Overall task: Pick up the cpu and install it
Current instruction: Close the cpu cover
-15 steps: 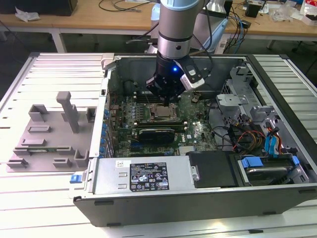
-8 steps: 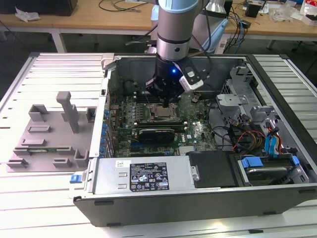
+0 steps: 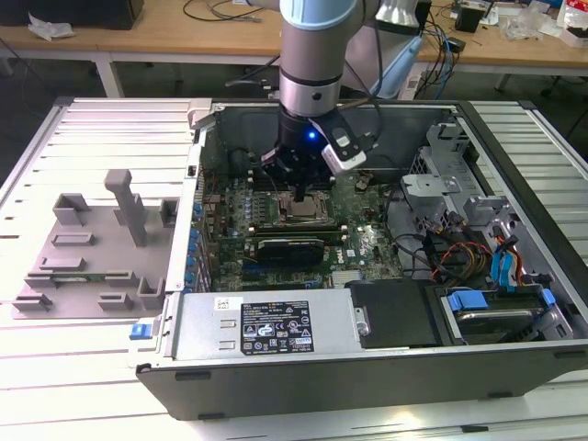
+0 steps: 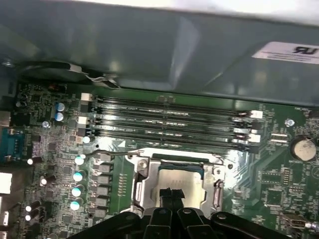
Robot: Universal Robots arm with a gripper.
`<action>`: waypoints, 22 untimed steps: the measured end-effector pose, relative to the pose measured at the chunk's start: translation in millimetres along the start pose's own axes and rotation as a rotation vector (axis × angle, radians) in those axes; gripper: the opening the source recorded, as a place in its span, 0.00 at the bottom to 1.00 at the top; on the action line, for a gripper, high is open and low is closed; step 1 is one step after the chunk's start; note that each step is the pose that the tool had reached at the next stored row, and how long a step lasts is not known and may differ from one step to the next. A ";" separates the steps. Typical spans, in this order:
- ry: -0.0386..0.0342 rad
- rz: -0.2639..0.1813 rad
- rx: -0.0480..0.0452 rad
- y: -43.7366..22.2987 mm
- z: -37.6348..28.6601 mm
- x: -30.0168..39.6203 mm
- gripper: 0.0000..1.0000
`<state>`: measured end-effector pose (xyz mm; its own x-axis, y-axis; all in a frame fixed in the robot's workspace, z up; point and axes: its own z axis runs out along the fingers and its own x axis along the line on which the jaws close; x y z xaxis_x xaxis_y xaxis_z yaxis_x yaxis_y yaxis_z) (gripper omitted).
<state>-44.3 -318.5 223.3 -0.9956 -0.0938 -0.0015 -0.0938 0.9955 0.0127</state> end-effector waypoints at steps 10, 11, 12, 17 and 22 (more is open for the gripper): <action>0.0000 0.000 0.0002 1.0 7.3 13.9 0.11; -0.0001 0.000 0.0000 1.1 8.2 15.0 0.11; 0.0000 0.000 0.0000 1.2 8.8 15.7 0.11; 0.0002 0.000 0.0003 1.2 12.6 17.0 0.11; -0.0001 0.000 0.0000 1.5 13.3 20.1 0.11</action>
<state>-64.5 -318.7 210.0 -0.9956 -0.0935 -0.0016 -0.0935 0.9955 0.0127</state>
